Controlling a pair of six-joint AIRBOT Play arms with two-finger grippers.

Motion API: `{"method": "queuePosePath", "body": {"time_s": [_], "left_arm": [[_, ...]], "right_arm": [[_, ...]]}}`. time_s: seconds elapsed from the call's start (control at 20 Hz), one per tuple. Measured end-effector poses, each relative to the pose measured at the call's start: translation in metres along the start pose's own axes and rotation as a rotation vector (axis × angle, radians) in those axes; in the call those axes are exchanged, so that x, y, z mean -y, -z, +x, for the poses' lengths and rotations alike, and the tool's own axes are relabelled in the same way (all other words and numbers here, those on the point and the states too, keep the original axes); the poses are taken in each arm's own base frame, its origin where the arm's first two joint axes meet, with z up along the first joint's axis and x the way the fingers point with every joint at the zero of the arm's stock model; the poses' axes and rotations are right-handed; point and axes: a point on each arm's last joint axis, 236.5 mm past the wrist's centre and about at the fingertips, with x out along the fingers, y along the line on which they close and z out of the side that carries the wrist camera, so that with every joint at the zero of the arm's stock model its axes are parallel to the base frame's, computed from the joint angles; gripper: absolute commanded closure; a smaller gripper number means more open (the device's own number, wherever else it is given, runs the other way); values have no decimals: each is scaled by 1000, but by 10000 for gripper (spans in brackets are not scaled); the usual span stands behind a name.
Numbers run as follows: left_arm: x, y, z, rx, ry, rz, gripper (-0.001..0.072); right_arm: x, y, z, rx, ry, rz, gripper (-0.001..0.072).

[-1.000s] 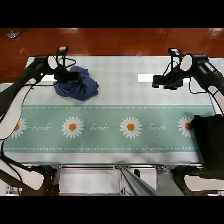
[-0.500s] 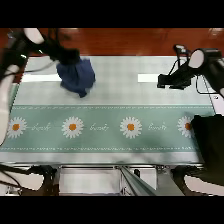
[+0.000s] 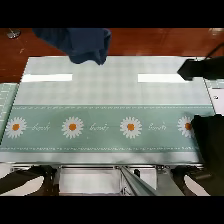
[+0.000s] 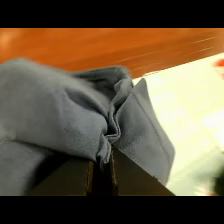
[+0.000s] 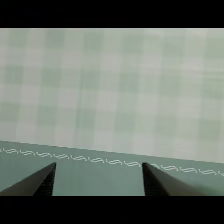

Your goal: Fold the shirts.

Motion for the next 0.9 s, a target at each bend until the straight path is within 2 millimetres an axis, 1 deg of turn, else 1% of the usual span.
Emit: {"method": "queuePosePath", "body": {"time_s": [0.05, 0.1, 0.2, 0.25, 0.3, 0.4, 0.5, 0.55, 0.6, 0.7, 0.8, 0.85, 0.9], "left_arm": [[22, -2, -8, 10, 42, 22, 681], [41, 0, -12, 7, 81, 44, 681], [78, 16, -16, -28, 164, 79, 681], [94, 30, -14, -58, 204, 91, 681], [107, 50, -10, -101, 240, 94, 680], [119, 95, 4, -189, 279, 74, 681], [120, 152, 23, -281, 292, 21, 680], [117, 182, 32, -322, 291, -11, 680], [112, 216, 40, -373, 281, -49, 680], [95, 278, 55, -458, 240, -120, 679], [72, 333, 62, -533, 180, -185, 679], [61, 354, 63, -564, 153, -211, 663], [49, 373, 63, -594, 123, -237, 434]], "right_arm": [[-1, 0, -17, 31, -4, -5, 93], [-2, 1, -33, 59, -8, -11, 93], [-3, 5, -65, 112, -15, -19, 92], [-3, 8, -77, 130, -17, -22, 93], [-3, 13, -88, 139, -18, -24, 92], [-3, 22, -103, 144, -18, -27, 93], [-2, 32, -111, 131, -17, -28, 93], [-2, 36, -112, 124, -18, -28, 92], [-2, 41, -111, 109, -19, -28, 92], [-4, 53, -102, 66, -32, -21, 93], [-10, 69, -85, 5, -61, -11, 93], [-11, 77, -75, -25, -68, -7, 92], [-13, 84, -63, -53, -77, -2, 93]]}}
